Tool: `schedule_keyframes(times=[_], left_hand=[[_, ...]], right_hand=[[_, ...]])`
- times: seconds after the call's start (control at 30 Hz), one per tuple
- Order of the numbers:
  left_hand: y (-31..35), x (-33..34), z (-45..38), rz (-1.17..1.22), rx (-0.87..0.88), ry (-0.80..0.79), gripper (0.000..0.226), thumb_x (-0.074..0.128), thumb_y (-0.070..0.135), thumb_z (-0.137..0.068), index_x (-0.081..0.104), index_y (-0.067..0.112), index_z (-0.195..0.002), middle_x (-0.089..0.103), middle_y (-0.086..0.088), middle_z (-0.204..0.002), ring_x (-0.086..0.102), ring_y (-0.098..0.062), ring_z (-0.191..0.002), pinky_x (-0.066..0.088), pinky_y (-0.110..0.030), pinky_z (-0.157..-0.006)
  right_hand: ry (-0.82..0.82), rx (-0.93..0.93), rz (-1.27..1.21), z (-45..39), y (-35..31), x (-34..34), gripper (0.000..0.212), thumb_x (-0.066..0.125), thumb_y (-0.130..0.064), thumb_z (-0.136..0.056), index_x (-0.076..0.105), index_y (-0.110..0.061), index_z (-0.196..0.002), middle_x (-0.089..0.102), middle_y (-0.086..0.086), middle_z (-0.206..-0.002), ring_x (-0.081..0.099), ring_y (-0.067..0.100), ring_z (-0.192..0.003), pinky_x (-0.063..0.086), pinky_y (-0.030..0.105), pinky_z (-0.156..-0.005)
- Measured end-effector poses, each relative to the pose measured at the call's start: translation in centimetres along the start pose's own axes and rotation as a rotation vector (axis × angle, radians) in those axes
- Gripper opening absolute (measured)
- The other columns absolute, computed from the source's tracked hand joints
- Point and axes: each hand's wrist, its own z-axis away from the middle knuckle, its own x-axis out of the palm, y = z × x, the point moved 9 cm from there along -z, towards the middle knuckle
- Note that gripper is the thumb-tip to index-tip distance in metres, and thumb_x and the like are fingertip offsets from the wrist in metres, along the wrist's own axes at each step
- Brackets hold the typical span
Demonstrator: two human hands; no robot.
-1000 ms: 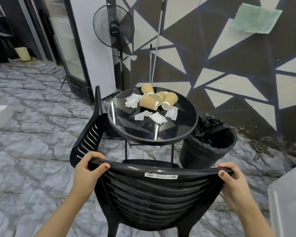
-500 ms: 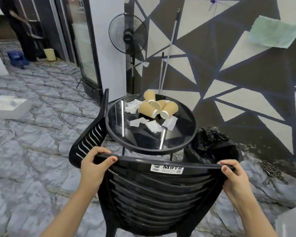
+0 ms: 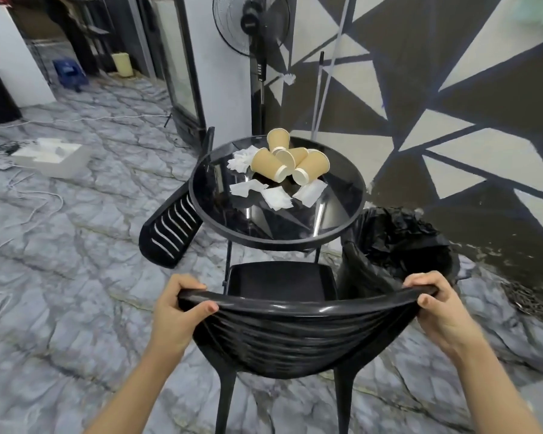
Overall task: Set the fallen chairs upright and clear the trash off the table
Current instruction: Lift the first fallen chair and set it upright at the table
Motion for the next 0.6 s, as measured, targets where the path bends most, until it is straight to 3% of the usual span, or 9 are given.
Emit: schedule_keyframes(times=[0.07,0.2,0.27,0.37,0.5,0.6], left_hand=[[-0.1,-0.2,0.7,-0.013,-0.012,0.003,0.066,0.084,0.053,-0.037,0.053,0.011,-0.077,0.058,0.014,-0.066,0.052,-0.002,-0.063,0.045,-0.013,-0.061],[-0.4,-0.7,2.3,-0.043,-0.009,-0.011,0.066,0.081,0.066,-0.038,0.057,0.018,-0.076,0.058,0.007,-0.073,0.053,-0.010,-0.069,0.046,-0.019,-0.063],[-0.4,-0.5,2.7,-0.074,0.007,-0.034,0.061,0.082,0.061,-0.039,0.058,0.018,-0.075,0.056,-0.001,-0.076,0.052,-0.013,-0.071,0.045,-0.021,-0.064],[-0.3,0.0,2.3,-0.106,-0.011,-0.130,0.052,0.082,0.044,-0.039,0.055,0.015,-0.073,0.058,0.012,-0.070,0.052,-0.007,-0.066,0.044,-0.019,-0.061],[0.3,0.1,1.5,-0.157,0.009,-0.233,0.060,0.081,0.043,-0.042,0.052,0.005,-0.078,0.059,0.017,-0.071,0.052,-0.001,-0.064,0.044,-0.013,-0.059],[-0.3,-1.5,1.4,-0.168,-0.021,-0.234,0.051,0.075,0.038,-0.048,0.053,0.004,-0.079,0.058,0.015,-0.070,0.052,-0.005,-0.067,0.043,-0.015,-0.063]], right_hand=[[-0.019,0.023,0.044,0.7,0.6,-0.1,0.065,0.028,0.027,-0.082,0.065,-0.023,-0.063,0.065,-0.003,-0.071,0.061,0.010,-0.067,0.050,0.017,-0.061],[0.002,0.047,0.059,2.6,1.0,-0.3,0.068,0.027,0.028,-0.081,0.066,-0.024,-0.060,0.066,-0.004,-0.070,0.062,0.009,-0.066,0.050,0.016,-0.060],[0.038,0.048,0.068,3.8,1.2,-1.1,0.067,0.030,0.027,-0.081,0.067,-0.025,-0.060,0.067,-0.005,-0.071,0.063,0.009,-0.068,0.051,0.017,-0.060],[0.094,0.056,0.077,6.6,2.6,-2.0,0.064,0.032,0.027,-0.080,0.067,-0.024,-0.063,0.067,-0.006,-0.075,0.063,0.010,-0.071,0.050,0.018,-0.061],[0.141,0.046,0.039,8.7,3.8,-1.7,0.059,0.039,0.024,-0.080,0.067,-0.025,-0.064,0.068,-0.008,-0.077,0.063,0.008,-0.075,0.051,0.017,-0.065],[0.110,0.043,0.077,8.1,3.3,0.4,0.029,0.065,0.003,-0.071,0.068,-0.025,-0.065,0.070,-0.010,-0.080,0.062,0.013,-0.084,0.052,0.017,-0.067]])
